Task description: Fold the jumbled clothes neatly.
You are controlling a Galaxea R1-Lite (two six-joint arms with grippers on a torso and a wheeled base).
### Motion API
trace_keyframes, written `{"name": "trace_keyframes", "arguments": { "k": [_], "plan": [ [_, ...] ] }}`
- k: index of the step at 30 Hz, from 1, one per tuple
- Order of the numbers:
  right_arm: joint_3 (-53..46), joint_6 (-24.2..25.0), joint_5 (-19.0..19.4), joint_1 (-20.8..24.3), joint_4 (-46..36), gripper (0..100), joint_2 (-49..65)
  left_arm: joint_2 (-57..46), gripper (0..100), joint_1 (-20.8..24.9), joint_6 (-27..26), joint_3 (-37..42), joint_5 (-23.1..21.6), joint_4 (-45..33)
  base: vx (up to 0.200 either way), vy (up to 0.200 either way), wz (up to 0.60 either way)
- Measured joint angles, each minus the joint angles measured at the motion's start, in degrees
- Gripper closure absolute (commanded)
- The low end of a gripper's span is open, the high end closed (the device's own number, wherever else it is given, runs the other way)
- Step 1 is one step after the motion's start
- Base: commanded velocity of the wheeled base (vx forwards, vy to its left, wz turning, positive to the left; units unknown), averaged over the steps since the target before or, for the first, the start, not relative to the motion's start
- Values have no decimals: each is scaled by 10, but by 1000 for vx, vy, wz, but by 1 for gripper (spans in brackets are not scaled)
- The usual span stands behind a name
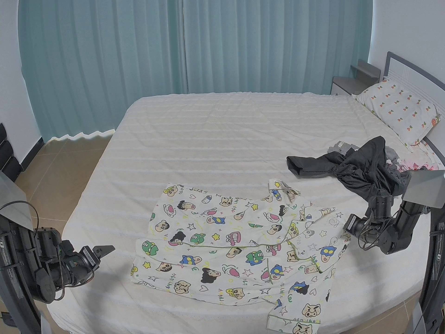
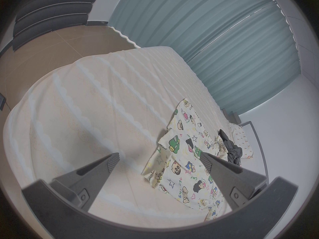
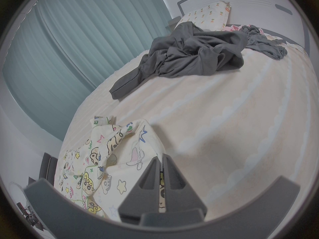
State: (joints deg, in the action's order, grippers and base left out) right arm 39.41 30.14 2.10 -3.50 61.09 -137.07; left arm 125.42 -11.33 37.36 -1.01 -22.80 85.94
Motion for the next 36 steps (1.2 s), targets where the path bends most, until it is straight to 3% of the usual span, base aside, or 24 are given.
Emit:
{"name": "trace_keyframes", "arguments": {
  "k": [6,7,15,24,30,36],
  "plan": [
    [27,-8,1,-21,-8,100,1,2,0,21,-1,0,0,-12,0,0,0],
    [31,-9,2,-24,-10,0,0,3,0,25,-1,0,0,-14,0,0,0],
    [47,-10,11,-33,-15,0,-4,10,0,70,-16,0,4,-20,0,0,0],
    [-39,-10,43,-17,5,0,30,49,0,105,-147,-6,21,-15,0,0,0],
    [-149,-10,63,17,89,0,65,90,0,131,-216,-30,45,-15,0,0,0],
    [-265,-10,69,62,221,0,83,124,0,183,-239,-59,94,-14,0,0,0]
  ]
}}
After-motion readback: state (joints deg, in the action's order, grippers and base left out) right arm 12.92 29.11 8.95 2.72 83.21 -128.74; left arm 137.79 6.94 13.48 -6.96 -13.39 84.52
